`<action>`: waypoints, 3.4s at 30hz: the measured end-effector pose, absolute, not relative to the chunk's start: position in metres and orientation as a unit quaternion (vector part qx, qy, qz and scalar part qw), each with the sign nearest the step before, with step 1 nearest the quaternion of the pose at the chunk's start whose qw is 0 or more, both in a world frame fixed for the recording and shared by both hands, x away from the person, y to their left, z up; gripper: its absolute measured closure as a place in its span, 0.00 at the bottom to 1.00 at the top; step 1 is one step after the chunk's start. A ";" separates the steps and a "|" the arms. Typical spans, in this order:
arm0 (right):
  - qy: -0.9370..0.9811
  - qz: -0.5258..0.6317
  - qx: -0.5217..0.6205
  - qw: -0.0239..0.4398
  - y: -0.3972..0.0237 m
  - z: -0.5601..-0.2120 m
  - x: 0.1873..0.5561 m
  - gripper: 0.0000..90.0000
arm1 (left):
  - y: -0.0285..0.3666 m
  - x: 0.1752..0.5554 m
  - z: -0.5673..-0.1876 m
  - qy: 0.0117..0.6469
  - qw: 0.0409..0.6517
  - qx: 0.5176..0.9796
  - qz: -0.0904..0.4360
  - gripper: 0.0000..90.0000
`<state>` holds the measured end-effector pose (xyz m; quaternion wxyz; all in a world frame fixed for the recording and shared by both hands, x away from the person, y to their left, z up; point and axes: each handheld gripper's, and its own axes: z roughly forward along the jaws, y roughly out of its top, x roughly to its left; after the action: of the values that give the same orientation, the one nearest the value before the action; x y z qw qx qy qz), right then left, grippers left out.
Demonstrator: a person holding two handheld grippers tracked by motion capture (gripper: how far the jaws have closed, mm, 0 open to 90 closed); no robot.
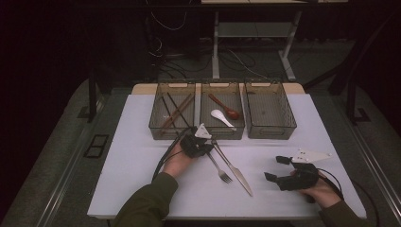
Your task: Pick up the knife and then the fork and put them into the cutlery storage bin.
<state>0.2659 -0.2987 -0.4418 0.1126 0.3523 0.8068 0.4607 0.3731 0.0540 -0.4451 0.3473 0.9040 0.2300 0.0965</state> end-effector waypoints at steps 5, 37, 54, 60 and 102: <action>0.807 0.461 0.351 0.113 -0.299 -0.442 0.266 0.19 | 0.063 0.368 -0.441 0.239 0.330 0.909 0.086 0.99; 0.807 0.460 0.351 0.115 -0.299 -0.442 0.266 0.19 | 0.098 0.302 -0.436 0.212 0.317 0.925 0.005 0.99; 0.810 0.458 0.347 0.115 -0.298 -0.442 0.266 0.19 | 0.062 0.286 -0.434 0.204 0.362 0.909 0.030 0.87; 0.811 0.457 0.346 0.114 -0.298 -0.443 0.266 0.19 | 0.057 0.286 -0.442 0.197 0.350 0.915 0.038 0.87; 0.777 0.533 0.335 0.008 -0.240 -0.392 0.295 0.36 | 0.034 0.278 -0.403 0.198 0.432 0.872 0.113 0.94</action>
<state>0.2950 -0.2399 -0.3921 0.0080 0.3346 0.7769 0.5333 0.2781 0.0343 -0.4031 0.4320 0.8724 0.1984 0.1134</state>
